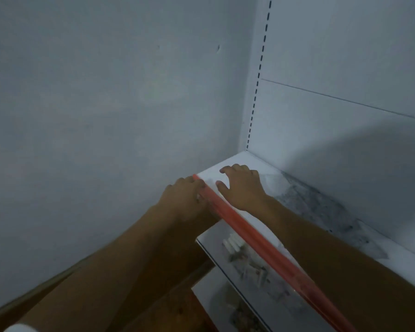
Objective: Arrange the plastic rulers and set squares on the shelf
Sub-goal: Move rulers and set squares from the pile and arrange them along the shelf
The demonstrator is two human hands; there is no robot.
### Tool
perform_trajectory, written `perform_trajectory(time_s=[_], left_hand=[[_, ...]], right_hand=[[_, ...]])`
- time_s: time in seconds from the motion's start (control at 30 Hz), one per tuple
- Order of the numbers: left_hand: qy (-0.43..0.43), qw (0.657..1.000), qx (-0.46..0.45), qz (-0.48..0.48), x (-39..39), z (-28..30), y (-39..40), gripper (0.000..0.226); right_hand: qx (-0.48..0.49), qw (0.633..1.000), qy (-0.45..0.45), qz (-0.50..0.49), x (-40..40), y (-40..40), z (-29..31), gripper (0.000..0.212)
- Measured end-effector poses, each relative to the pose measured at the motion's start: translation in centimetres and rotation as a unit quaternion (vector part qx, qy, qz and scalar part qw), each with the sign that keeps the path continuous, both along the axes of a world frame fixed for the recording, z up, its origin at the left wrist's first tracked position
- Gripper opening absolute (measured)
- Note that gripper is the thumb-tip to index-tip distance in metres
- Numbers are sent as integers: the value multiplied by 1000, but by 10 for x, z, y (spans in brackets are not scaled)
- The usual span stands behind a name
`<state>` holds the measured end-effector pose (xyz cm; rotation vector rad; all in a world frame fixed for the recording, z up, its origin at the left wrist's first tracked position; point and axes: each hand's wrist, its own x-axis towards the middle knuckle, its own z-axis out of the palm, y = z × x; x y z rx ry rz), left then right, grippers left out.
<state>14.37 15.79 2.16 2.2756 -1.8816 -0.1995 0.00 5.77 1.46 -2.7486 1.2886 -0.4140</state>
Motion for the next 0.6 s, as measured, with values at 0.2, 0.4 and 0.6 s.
perform_trajectory(time_s=[0.2, 0.4, 0.6], left_hand=[[8, 992, 9, -128, -21, -9, -65, 52], [37, 963, 0, -269, -54, -28, -100, 47], [54, 940, 0, -338, -84, -50, -103, 50]], right_hand=[[8, 991, -16, -133, -48, -14, -12, 43], [34, 956, -20, -290, -91, 4, -25, 43], [38, 906, -33, -421, -129, 53, -44, 43]])
